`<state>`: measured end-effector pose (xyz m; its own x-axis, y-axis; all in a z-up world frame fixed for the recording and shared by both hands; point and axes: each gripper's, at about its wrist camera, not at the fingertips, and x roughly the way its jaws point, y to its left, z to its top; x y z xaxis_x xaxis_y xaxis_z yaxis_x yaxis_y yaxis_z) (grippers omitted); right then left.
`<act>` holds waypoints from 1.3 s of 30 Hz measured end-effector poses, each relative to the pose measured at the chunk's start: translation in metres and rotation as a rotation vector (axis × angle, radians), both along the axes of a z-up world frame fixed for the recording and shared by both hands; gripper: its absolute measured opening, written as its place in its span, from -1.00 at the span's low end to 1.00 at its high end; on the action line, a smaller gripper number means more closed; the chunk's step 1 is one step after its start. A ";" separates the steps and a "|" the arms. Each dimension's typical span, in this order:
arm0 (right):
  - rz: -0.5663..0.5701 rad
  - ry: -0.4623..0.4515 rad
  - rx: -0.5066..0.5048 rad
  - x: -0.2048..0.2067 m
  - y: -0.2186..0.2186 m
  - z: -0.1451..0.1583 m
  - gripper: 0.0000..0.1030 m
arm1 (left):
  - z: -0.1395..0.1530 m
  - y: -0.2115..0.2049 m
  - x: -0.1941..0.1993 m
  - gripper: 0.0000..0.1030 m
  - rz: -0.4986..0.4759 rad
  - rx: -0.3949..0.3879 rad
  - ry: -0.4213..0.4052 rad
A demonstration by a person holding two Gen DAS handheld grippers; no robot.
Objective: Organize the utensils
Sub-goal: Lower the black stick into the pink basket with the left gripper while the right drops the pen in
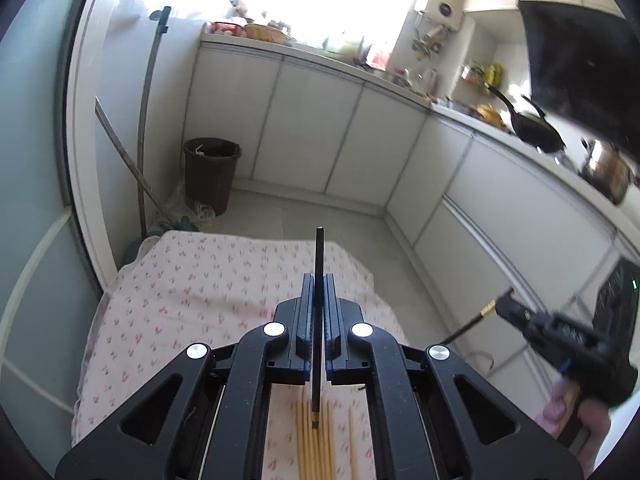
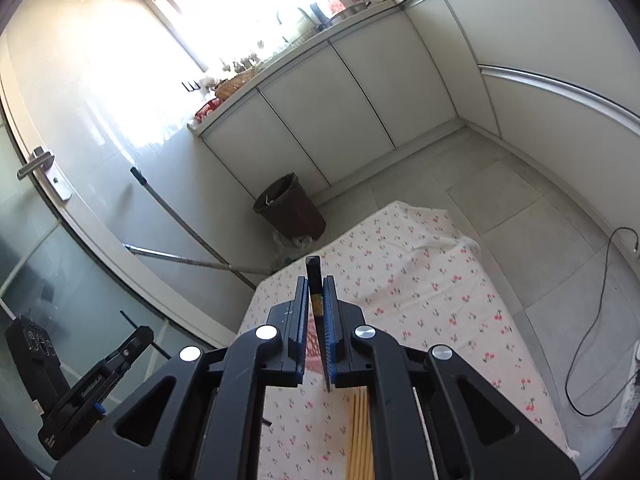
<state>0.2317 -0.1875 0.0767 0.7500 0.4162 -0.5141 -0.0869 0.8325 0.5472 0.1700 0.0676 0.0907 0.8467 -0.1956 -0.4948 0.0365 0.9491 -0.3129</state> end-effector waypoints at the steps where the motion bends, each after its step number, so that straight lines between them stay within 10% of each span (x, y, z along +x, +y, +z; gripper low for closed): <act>1: 0.001 -0.004 0.001 0.004 0.002 0.002 -0.85 | 0.000 0.002 0.009 -0.93 0.014 -0.015 0.003; 7: 0.008 -0.024 -0.006 0.043 0.022 0.007 -0.85 | -0.023 0.009 0.062 -0.93 0.087 -0.035 0.034; 13: 0.011 -0.011 0.002 0.076 0.038 0.000 -0.85 | -0.073 0.027 0.097 -0.85 0.102 -0.129 0.233; 26: 0.010 0.046 -0.015 0.105 0.069 -0.030 -0.84 | -0.027 0.047 0.066 -0.36 0.181 -0.133 0.110; 39: -0.001 0.055 -0.151 0.060 0.069 -0.043 -0.15 | -0.027 0.022 0.040 -0.12 0.106 -0.052 0.117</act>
